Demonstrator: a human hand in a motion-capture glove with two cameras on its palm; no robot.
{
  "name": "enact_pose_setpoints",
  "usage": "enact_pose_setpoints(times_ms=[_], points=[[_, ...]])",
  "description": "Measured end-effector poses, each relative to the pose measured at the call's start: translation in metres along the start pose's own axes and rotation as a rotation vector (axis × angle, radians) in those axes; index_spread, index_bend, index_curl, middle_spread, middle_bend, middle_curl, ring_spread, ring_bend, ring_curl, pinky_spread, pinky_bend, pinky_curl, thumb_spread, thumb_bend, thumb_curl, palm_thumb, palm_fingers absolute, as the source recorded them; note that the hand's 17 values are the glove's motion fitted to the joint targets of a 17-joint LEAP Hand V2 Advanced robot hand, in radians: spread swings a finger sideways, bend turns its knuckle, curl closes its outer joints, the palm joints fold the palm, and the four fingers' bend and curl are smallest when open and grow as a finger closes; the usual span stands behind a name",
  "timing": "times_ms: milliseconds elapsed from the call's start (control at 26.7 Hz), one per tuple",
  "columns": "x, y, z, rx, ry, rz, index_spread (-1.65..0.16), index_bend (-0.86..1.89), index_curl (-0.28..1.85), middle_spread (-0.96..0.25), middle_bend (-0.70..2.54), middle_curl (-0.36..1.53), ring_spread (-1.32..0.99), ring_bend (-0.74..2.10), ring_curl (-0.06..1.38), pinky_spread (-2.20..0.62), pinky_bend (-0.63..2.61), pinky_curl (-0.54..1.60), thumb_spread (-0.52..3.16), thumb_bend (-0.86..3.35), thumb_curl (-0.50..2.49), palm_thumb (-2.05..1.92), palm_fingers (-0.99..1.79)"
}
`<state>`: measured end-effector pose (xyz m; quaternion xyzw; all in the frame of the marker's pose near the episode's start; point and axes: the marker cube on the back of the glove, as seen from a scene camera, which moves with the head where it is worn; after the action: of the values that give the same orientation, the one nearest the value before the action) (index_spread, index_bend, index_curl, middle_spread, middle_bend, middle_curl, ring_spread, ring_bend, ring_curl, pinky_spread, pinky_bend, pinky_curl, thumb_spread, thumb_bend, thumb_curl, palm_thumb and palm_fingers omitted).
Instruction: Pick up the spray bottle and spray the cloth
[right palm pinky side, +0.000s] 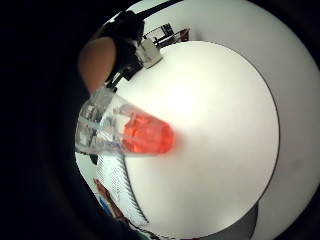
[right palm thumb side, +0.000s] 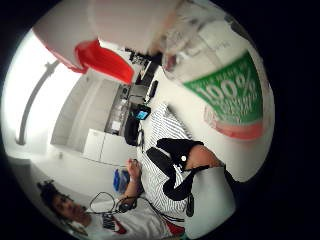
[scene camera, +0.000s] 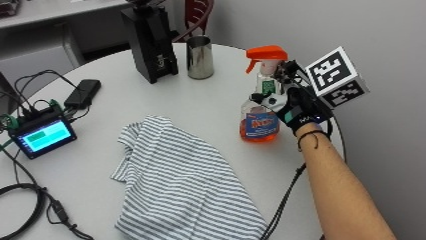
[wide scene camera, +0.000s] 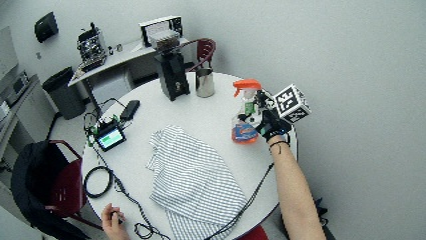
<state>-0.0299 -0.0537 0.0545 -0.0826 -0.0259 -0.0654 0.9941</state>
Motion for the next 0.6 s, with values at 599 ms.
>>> enact_pose_setpoints(times_ms=[599], points=[[0.011, 0.011, -0.016, 0.187, 0.024, -0.072, -0.29, 0.23, 0.18, -0.12, 0.54, 0.4, -0.09, 0.69, 0.37, 0.07, 0.47, 0.29, 0.79, 0.12, 0.39, 0.9, 1.04]])
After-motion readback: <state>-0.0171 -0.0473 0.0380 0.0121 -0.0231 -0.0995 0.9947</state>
